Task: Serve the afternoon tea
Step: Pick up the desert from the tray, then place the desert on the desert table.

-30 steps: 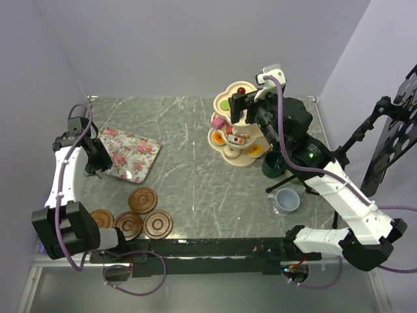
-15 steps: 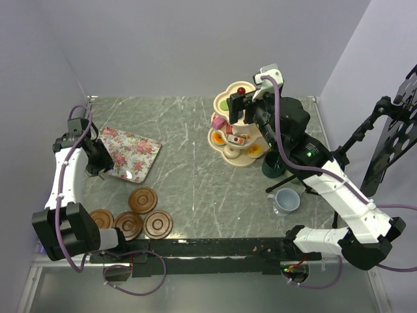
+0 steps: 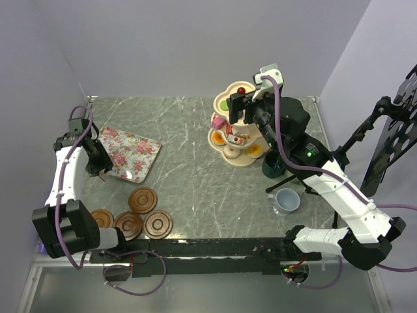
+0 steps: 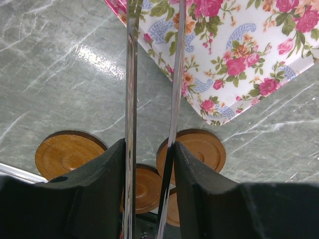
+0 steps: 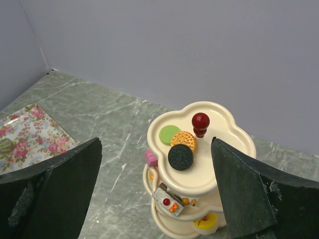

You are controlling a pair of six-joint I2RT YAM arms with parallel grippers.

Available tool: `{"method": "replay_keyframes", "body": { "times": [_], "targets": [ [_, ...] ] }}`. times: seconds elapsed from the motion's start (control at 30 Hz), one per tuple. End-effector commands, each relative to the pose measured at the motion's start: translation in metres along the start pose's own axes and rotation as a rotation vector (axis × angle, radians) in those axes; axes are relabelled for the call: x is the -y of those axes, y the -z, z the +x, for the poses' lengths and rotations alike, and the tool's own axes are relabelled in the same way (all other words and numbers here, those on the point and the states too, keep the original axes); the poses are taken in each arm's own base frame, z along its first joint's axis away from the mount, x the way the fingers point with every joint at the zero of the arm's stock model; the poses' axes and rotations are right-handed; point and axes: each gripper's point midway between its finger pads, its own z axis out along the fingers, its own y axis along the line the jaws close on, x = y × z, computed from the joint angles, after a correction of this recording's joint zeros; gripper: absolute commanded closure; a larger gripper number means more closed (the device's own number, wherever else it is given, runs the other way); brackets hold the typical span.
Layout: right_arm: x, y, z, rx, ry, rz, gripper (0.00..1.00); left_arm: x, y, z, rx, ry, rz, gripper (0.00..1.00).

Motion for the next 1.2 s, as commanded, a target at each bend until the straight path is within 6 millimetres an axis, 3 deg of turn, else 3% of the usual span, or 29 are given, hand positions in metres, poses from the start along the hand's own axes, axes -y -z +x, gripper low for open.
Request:
{"method": "replay_keyframes", "body": {
  "times": [0.0,0.33,0.57,0.83,1.03,1.1,1.17],
  "targets": [
    [0.006,0.004,-0.019,0.059,-0.020,0.018,0.04,0.004,0.012,-0.016,0.062,0.002,0.022,0.59],
    [0.007,0.004,-0.018,0.057,-0.023,0.024,0.04,0.027,0.059,-0.040,0.234,0.005,0.140,0.63],
    [0.008,0.004,-0.016,0.054,-0.023,0.026,0.04,0.080,0.099,-0.036,0.327,-0.015,0.282,0.64],
    [0.010,0.003,-0.018,0.060,-0.017,0.042,0.04,0.205,0.177,-0.023,0.402,-0.126,0.579,0.64],
    [0.015,0.006,-0.022,0.072,-0.016,0.059,0.04,0.310,0.244,0.015,0.431,-0.271,0.828,0.64],
    [0.017,0.007,-0.023,0.074,-0.013,0.067,0.04,0.335,0.266,0.029,0.434,-0.308,0.906,0.64],
    [0.019,0.009,-0.024,0.078,-0.014,0.073,0.04,0.355,0.274,0.042,0.420,-0.336,0.963,0.64]
  ]
}}
